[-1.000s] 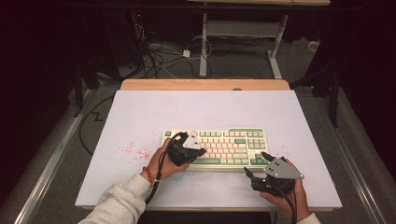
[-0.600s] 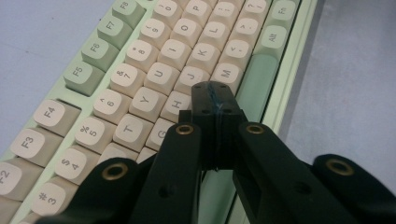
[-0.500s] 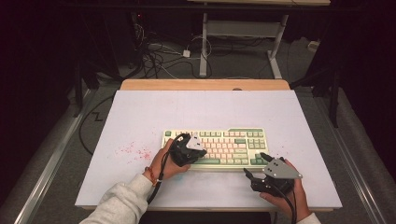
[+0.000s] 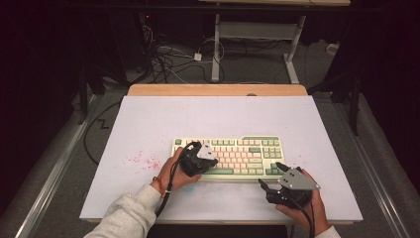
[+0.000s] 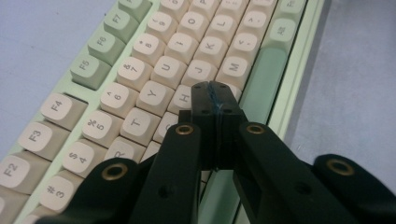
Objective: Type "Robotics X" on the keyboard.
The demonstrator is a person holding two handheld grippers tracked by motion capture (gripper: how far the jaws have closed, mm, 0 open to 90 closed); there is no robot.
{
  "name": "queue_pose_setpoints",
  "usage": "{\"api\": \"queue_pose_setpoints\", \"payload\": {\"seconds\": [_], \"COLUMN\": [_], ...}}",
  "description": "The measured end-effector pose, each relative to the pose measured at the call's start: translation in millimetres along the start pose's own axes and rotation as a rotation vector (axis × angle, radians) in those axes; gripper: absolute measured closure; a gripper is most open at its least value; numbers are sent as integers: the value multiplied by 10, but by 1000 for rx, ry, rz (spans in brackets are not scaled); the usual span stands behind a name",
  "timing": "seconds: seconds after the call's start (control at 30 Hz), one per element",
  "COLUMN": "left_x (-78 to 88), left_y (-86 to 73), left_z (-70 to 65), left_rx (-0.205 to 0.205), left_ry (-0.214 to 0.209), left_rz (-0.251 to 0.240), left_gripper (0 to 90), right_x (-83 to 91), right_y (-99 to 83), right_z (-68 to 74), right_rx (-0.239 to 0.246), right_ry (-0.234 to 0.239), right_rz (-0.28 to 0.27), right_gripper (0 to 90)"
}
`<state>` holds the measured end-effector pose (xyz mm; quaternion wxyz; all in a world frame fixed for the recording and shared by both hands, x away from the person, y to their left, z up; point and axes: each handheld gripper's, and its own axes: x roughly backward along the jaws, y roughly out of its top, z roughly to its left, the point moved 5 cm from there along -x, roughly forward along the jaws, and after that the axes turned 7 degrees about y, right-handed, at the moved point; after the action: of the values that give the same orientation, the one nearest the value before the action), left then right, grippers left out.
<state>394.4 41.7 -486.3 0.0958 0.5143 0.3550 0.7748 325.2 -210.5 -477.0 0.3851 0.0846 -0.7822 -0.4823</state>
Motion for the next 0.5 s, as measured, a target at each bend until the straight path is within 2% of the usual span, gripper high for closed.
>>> {"api": "queue_pose_setpoints", "payload": {"seconds": [0.1,0.2,0.37,0.5], "left_x": [65,137,273,373], "left_y": [10,8,-2,-31], "left_z": [14,43,109,156], "left_rx": [-12,-41,-27,2], "left_ry": [16,61,81,117], "left_rz": [-16,-17,-67,-94], "left_gripper": [855,831,791,689], "right_x": [4,5,9,12], "right_y": [1,2,1,5], "right_z": [-5,-10,-17,-17], "right_rx": [3,2,-1,-1], "right_ry": [1,2,0,1], "right_rz": [-2,-4,-3,-6], "right_gripper": [248,249,251,251]}}
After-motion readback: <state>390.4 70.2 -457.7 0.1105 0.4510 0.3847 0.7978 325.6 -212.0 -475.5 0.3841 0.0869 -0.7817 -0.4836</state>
